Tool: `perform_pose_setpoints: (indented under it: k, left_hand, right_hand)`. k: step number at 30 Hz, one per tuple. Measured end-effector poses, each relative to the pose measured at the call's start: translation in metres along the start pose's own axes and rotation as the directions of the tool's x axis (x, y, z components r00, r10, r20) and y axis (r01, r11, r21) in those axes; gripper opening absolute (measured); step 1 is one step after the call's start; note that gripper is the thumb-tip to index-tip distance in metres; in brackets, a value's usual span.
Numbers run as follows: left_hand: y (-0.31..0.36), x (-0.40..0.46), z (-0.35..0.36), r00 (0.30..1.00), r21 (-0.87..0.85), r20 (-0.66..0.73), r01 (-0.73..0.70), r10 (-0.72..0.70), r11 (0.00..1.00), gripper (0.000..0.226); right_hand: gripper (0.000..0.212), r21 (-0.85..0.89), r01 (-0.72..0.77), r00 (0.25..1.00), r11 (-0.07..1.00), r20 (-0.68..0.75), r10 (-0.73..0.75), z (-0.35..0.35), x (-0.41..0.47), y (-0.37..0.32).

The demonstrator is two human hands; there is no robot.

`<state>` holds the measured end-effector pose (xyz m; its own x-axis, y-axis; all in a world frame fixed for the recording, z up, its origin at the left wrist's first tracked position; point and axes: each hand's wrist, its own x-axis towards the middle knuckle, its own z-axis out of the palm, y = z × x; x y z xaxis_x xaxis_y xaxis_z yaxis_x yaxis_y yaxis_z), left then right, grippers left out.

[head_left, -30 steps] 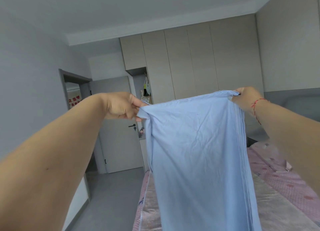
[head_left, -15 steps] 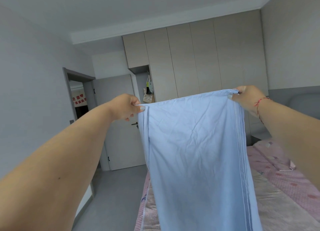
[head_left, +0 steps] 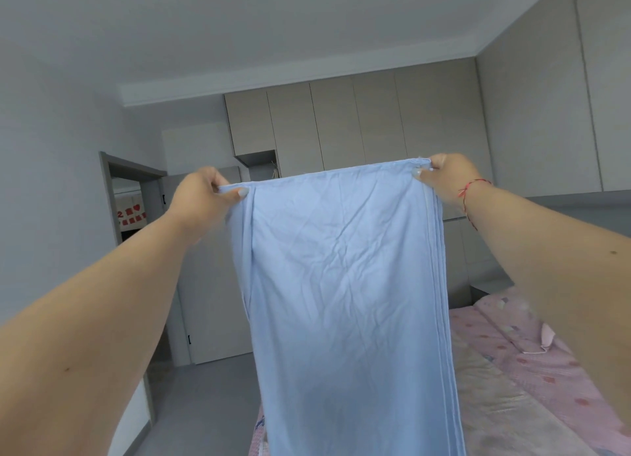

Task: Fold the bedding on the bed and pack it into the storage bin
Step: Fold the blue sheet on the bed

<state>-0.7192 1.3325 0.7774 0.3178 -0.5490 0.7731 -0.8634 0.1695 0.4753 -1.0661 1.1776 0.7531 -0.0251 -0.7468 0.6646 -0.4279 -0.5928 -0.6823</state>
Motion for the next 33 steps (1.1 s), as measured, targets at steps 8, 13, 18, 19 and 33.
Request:
perform_pose_setpoints:
  k: [8,13,18,19,33]
  left_hand:
    - [-0.006,-0.012,0.005,0.984,-0.178,0.174,0.076,-0.044,0.981,0.029]
    - [-0.011,-0.033,0.020,0.892,-0.273,0.426,0.287,-0.152,0.918,0.018]
    - [-0.024,-0.055,0.047,0.915,-0.519,0.355,0.365,-0.194,0.773,0.011]
    - [-0.027,-0.059,0.053,0.916,-0.544,0.338,0.378,-0.217,0.749,0.015]
    - [-0.065,-0.081,0.095,0.759,-0.427,0.542,0.618,-0.361,0.660,0.017]
  right_hand:
    - [0.037,-0.310,0.048,0.994,0.950,0.107,-0.015,-0.016,-0.014,0.002]
    - [0.031,-0.235,0.001,0.982,0.972,0.184,0.044,-0.009,-0.035,0.028]
    - [0.020,0.176,-0.145,0.973,0.974,0.206,0.108,0.007,-0.050,0.054]
    - [0.024,0.213,-0.173,0.969,0.962,0.209,0.128,0.010,-0.049,0.057]
    - [0.086,0.228,-0.632,0.530,0.740,0.824,0.199,0.014,-0.069,0.104]
